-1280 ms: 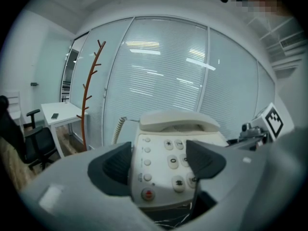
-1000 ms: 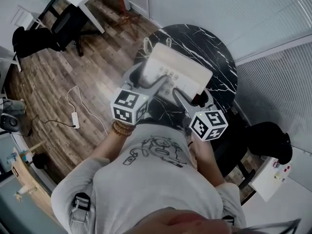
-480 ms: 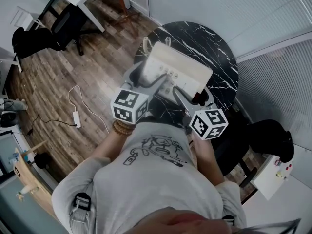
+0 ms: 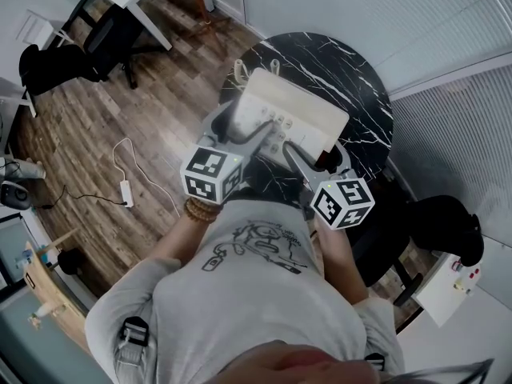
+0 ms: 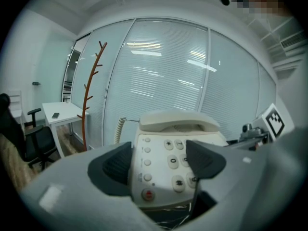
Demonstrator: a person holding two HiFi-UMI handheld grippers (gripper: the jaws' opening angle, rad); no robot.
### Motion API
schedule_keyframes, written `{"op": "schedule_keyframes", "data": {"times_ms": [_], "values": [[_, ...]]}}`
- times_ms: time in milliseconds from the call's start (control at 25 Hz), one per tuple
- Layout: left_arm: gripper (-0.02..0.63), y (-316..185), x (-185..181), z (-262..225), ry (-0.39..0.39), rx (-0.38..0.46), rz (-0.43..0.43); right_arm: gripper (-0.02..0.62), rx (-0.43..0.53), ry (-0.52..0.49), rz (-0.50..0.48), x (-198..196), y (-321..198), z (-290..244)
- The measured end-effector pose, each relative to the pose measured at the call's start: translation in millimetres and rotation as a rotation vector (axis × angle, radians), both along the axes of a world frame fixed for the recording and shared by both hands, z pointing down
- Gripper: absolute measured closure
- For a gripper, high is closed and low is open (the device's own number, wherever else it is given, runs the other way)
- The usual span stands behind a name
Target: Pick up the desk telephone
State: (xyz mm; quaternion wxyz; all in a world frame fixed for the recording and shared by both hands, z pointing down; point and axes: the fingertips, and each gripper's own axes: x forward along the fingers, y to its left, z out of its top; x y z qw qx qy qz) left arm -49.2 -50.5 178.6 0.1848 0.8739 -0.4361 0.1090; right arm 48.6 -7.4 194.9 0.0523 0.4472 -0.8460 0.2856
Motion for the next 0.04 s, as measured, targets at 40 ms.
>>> {"op": "schedule_keyframes", "data": {"times_ms": [40], "values": [[0.25, -0.4, 0.4, -0.1, 0.0, 0.001, -0.001, 0.192, 0.001, 0.0, -0.002, 0.5, -0.6, 0.0]]}}
